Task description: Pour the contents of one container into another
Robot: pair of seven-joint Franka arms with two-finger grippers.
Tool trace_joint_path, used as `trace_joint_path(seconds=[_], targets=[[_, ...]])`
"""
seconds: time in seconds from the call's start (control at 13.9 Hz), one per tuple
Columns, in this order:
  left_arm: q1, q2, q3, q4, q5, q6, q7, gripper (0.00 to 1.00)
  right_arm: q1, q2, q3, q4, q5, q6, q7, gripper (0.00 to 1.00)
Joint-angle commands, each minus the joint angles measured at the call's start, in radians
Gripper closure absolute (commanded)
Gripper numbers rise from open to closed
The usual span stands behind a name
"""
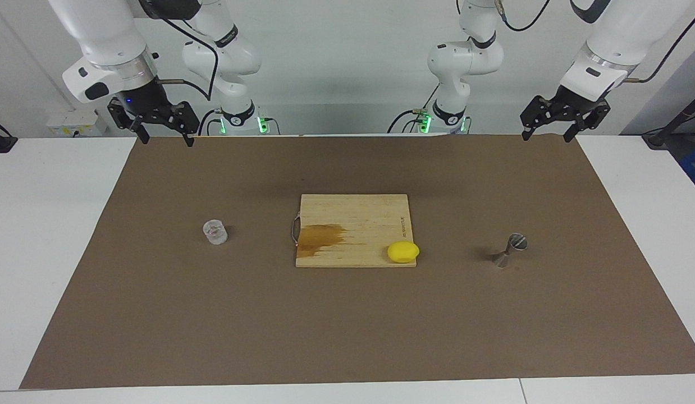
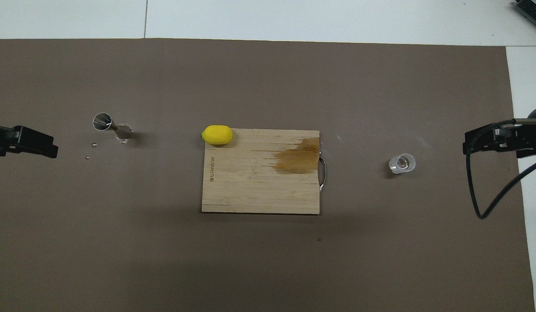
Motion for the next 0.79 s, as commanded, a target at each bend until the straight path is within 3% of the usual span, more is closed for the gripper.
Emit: trace_joint_path(seconds=[0.0, 0.29, 0.72], targets=[[0.046, 0.037, 0.028, -0.056, -0.065, 0.017, -0.001, 0.0, -0.005, -0.014, 0.002, -0.012, 0.011, 0.009, -0.003, 0.0], [0.085, 0.132, 0.175, -0.094, -0.263, 0.023, -0.158, 0.0, -0.016, -0.019, 0.002, -0.01, 0.011, 0.009, -0.003, 0.0], [0.08, 0.145, 0.319, -0.289, -0.666, 0.194, -0.67, 0.0, -0.018, -0.019, -0.001, -0.01, 0.011, 0.009, -0.003, 0.0]])
